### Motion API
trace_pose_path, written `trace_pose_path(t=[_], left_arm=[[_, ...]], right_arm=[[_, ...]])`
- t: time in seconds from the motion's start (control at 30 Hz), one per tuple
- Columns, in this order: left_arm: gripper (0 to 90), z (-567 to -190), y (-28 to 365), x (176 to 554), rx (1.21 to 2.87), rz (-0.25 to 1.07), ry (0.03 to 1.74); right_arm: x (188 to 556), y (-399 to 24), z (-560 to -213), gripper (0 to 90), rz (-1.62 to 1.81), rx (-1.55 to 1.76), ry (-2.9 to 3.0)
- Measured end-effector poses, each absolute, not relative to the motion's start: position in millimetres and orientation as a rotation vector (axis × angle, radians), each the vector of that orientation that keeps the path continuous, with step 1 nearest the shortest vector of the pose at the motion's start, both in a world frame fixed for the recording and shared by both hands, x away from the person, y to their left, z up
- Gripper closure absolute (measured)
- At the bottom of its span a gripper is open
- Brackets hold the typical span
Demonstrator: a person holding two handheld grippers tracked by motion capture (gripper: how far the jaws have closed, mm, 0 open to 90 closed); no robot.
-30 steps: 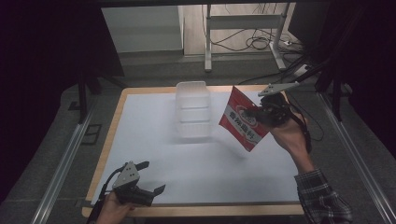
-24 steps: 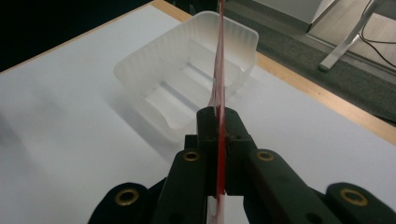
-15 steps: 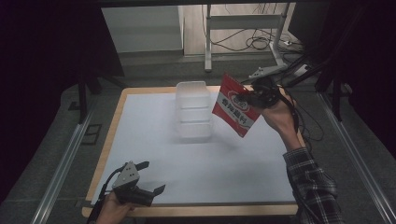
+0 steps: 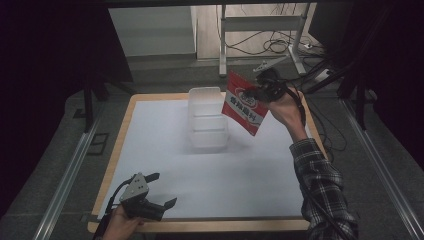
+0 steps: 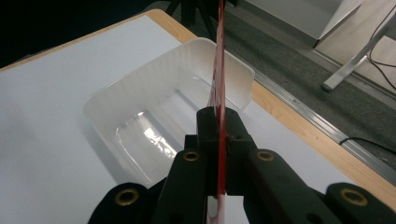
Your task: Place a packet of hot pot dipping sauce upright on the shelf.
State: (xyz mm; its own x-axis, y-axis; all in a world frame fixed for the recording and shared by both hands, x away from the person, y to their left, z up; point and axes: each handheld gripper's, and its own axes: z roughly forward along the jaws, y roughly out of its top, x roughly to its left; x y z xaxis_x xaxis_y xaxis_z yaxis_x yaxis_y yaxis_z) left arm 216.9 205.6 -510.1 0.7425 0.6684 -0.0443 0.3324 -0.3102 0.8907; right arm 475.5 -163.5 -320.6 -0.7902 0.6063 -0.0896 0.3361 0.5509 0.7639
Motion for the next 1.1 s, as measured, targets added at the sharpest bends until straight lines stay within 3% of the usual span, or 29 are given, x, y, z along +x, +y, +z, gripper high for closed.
trace_pose_path(t=[0.47, 1.1], left_arm=[[0.0, -510.0, 206.9, 217.2, 1.915, 0.407, 0.768], [0.0, -510.3, 206.4, 217.1, 1.919, 0.407, 0.766]], right_arm=[[512.9, -127.6, -330.2, 88.1, 1.086, 0.711, 2.507], [530.9, -60.1, -327.6, 88.0, 1.103, 0.574, 2.547]])
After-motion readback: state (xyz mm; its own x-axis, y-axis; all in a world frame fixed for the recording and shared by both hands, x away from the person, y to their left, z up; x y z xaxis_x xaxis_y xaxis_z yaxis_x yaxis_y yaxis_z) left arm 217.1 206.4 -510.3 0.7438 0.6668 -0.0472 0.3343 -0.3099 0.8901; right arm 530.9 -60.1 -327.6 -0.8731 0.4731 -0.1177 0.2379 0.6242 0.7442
